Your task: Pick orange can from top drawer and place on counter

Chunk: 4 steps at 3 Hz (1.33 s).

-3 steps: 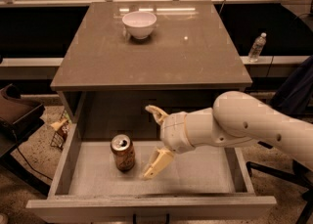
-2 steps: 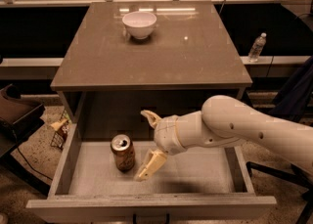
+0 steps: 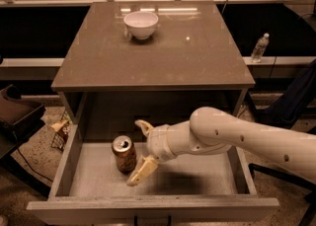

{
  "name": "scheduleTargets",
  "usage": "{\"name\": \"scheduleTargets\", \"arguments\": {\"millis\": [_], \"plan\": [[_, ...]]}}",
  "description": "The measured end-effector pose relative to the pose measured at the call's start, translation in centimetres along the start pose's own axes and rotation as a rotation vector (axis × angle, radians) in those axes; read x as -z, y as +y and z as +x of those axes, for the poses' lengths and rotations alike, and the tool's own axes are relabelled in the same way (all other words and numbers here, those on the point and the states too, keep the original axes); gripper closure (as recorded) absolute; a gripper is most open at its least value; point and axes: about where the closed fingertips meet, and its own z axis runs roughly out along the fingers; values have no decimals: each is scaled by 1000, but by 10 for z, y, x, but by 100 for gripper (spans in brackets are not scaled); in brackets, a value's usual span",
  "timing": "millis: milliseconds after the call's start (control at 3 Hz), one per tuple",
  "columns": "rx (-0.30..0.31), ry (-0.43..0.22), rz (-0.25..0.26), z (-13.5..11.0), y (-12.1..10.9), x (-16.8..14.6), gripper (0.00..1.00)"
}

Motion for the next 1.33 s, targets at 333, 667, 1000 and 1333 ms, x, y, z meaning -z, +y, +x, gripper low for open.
{"name": "scheduleTargets", "arguments": {"millis": [333,667,1000,1333], "plan": [[-17,-30,-17,3,4,-16,23],[10,-98,-56,-26,9,-26,54],[32,-154,-88,-52,17,-27,77],[35,-152,-94,-56,17,-28,100]]}}
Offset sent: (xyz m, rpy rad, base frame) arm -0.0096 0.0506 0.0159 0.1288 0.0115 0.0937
